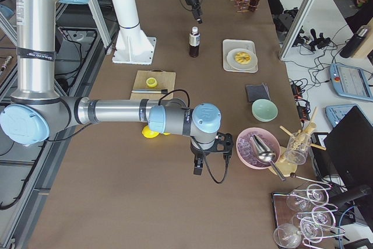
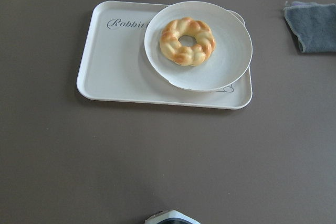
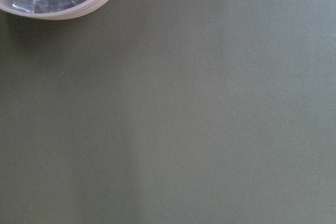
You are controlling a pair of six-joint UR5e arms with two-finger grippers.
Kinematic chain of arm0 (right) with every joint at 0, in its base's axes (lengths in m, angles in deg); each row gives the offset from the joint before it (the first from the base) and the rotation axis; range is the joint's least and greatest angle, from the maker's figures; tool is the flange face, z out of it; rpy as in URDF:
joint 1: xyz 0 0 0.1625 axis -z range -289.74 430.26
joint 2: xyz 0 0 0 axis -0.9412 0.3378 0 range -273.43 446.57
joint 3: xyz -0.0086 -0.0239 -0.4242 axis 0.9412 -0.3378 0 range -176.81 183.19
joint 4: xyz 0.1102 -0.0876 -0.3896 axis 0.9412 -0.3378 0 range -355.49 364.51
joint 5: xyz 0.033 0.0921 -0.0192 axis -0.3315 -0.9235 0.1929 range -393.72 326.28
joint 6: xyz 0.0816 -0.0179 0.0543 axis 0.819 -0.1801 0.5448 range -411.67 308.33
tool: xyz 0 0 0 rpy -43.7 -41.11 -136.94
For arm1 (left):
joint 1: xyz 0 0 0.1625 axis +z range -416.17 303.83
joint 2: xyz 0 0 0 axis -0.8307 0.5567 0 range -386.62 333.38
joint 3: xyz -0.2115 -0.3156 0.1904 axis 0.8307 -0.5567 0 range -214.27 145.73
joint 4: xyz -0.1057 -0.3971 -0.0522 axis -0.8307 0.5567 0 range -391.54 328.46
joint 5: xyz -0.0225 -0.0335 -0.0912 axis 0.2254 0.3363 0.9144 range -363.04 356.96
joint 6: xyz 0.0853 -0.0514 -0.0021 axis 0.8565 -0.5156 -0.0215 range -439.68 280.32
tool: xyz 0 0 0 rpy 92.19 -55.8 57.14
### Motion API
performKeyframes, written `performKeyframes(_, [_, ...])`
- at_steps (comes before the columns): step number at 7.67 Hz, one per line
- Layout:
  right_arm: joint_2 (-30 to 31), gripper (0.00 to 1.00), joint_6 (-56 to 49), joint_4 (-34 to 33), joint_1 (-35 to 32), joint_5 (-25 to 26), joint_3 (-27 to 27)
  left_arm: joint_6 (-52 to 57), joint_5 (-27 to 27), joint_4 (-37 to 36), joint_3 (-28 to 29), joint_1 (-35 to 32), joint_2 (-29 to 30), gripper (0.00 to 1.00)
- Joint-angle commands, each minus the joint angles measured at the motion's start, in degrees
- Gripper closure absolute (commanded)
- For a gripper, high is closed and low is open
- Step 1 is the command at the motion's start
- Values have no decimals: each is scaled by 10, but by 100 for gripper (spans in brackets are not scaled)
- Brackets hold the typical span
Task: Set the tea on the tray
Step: 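Set the bottle upright on the table nearer the robot and withdraw the left gripper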
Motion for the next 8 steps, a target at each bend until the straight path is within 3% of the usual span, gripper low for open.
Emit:
performKeyframes(1, [-19, 0, 20, -1, 2, -23, 5, 165, 137, -31, -35, -168, -74, 2])
performKeyframes(3, [-64, 0, 68, -6, 31, -37, 7, 453, 250, -12, -46, -327, -192, 2])
performKeyframes(4, [-71, 0, 84, -6, 56, -38, 25, 537, 299, -11, -35, -383, -233, 2])
performKeyframes(6, [-93, 0, 210, -6, 131, -41, 103, 607, 311, 23, -39, -433, -318, 2])
performKeyframes(7, [-122, 0, 289, -5, 171, -48, 134, 626, 313, 75, -41, -460, -368, 2])
performKeyframes(8, [-157, 0, 342, -5, 210, -41, 149, 649, 348, 138, -39, -480, -427, 2])
